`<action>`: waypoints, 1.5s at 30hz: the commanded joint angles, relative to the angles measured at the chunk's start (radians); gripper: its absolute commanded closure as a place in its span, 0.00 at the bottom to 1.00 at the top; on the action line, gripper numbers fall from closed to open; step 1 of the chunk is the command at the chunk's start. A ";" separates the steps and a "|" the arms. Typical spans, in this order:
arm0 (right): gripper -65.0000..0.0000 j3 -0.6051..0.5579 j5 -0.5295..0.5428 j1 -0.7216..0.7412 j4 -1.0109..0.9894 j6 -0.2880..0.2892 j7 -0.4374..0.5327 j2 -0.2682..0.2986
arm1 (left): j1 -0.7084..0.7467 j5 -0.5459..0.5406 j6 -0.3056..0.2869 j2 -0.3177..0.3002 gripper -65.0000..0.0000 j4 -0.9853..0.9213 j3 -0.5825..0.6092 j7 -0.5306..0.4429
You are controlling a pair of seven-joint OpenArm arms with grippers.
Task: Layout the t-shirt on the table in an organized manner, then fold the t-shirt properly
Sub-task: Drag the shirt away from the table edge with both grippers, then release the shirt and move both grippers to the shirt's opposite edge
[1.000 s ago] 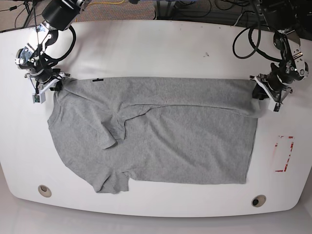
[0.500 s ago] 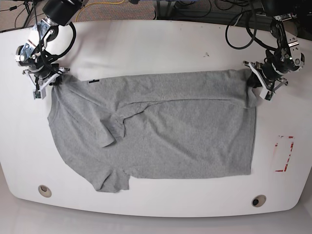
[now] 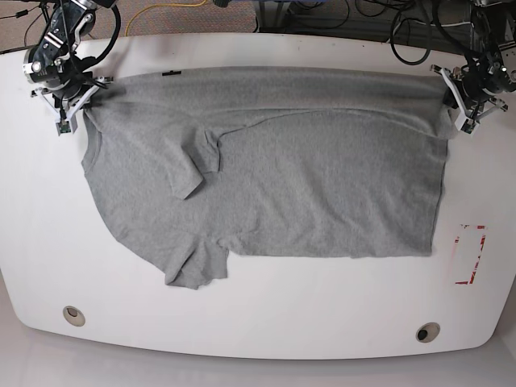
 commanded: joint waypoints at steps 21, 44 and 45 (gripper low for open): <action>1.00 0.009 -0.006 -0.190 0.184 -0.013 0.002 -0.038 | 0.106 0.012 0.010 -0.054 0.96 0.092 -0.037 0.001; 0.29 0.013 -0.014 -0.204 0.265 -0.013 0.002 -0.079 | 0.111 0.004 0.010 -0.046 0.50 0.191 -0.037 0.064; 0.27 0.013 -0.014 -0.204 0.274 -0.013 0.002 -0.079 | 0.109 0.004 0.010 -0.046 0.49 0.205 -0.037 0.071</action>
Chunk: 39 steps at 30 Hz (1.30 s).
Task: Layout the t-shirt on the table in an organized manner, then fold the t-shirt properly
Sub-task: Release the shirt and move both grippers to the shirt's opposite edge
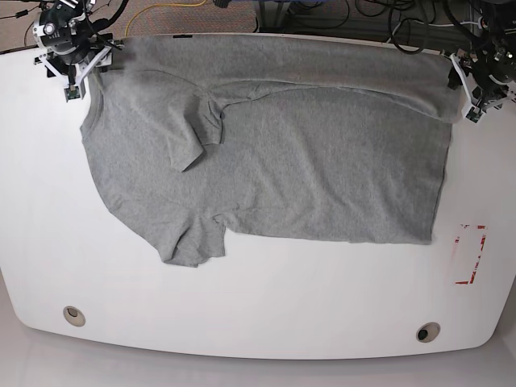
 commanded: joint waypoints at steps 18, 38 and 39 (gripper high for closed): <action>0.30 -0.002 0.001 0.257 0.036 -0.005 0.010 0.031 | -0.299 -0.126 0.005 -0.004 0.49 0.119 -0.082 0.111; 0.36 -0.126 -0.181 0.840 -0.567 -0.005 0.126 0.085 | -0.923 0.193 0.005 0.191 0.49 -0.400 0.053 -0.020; 0.37 -0.126 -0.194 0.863 -0.611 -0.005 0.151 0.087 | -0.942 0.211 0.005 0.197 0.49 -0.443 0.053 -0.047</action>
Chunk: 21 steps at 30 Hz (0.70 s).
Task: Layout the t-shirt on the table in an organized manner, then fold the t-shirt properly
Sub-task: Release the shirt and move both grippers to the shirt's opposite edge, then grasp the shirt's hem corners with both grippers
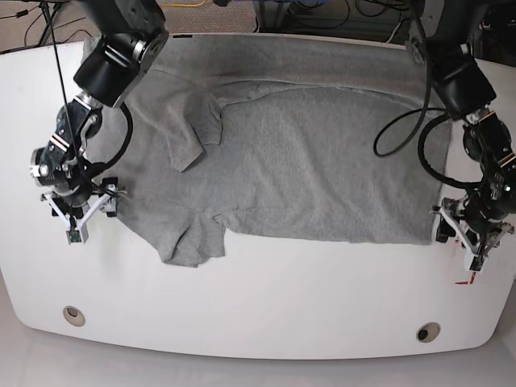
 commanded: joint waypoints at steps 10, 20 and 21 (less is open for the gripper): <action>0.37 0.002 -0.040 0.192 -0.424 -0.002 0.283 0.081 | -0.124 0.078 -0.001 0.009 0.49 -0.272 0.004 -0.185; 0.37 0.000 -0.040 0.194 -0.614 -0.002 0.429 0.116 | -0.118 0.078 -0.001 -0.007 0.49 -0.310 0.001 -0.217; 0.37 0.002 -0.040 0.191 -0.614 -0.002 0.429 0.115 | -0.118 0.076 -0.001 -0.014 0.49 -0.310 0.001 -0.217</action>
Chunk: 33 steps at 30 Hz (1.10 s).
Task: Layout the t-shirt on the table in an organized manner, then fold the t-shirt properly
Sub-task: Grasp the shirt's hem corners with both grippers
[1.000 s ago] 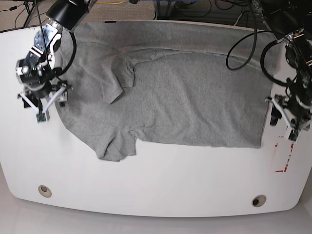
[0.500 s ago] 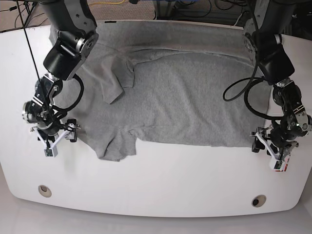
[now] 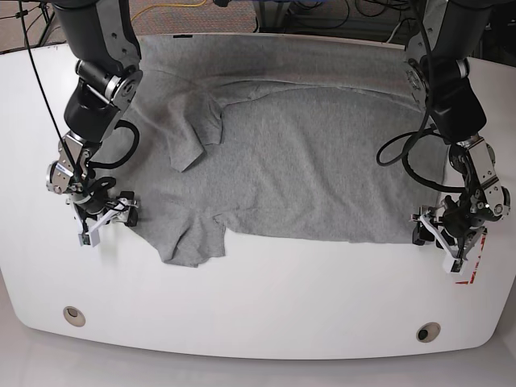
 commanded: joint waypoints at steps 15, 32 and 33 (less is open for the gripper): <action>0.43 0.000 0.008 -0.035 0.015 0.003 0.005 -0.033 | -0.011 -0.016 -0.001 -0.038 0.49 -0.002 -0.002 -0.030; 0.99 -0.002 0.005 -0.033 0.015 0.003 0.005 -0.033 | -0.095 -0.021 0.031 -0.093 0.48 -0.333 0.000 -0.242; 0.99 -0.002 0.005 -0.033 0.015 0.003 0.005 -0.033 | -0.106 -0.021 0.043 -0.098 0.48 -0.363 0.000 -0.260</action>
